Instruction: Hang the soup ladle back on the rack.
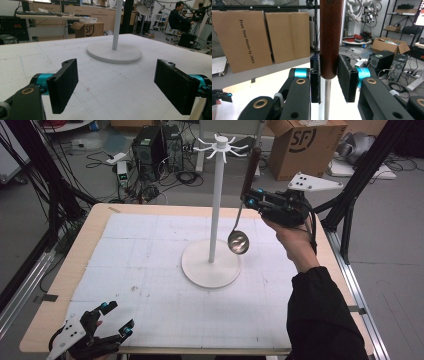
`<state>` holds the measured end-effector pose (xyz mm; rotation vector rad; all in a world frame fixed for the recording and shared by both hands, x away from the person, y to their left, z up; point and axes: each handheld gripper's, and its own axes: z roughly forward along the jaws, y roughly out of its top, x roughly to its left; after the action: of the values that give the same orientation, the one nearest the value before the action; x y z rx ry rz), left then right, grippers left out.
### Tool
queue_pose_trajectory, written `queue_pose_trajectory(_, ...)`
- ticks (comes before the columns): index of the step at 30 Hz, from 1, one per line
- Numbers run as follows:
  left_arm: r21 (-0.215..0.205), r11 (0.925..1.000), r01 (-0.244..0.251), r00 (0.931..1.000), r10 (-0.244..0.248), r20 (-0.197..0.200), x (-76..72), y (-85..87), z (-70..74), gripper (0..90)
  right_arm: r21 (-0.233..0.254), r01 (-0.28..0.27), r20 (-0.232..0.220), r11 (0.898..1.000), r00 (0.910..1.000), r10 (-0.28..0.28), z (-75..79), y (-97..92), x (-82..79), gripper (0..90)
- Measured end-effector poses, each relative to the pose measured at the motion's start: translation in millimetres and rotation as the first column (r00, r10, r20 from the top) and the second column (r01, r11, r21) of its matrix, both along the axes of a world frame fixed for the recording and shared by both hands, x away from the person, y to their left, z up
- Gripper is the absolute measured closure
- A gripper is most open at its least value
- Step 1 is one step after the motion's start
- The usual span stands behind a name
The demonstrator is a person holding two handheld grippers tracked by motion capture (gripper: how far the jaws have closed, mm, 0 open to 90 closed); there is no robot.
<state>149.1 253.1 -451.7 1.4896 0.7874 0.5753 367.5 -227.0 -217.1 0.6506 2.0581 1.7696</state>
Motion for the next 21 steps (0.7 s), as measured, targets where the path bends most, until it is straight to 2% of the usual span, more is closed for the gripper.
queue_pose_trajectory(5, -0.002, 1.0, -0.001, 1.0, 0.001, 0.002, 0.0, 0.4, 0.2, 19.9, -0.015, -0.009, -0.018, 1.0, 0.9998, 0.009, -1.4, 3.8, 3.8, 73.8)
queue_pose_trajectory(21, -0.011, 0.9999, -0.006, 1.0, 0.006, 0.004, -0.6, 1.7, 0.5, 19.9, -0.037, -0.028, -0.036, 0.999, 0.999, 0.026, 2.5, 13.4, 14.5, 73.8)
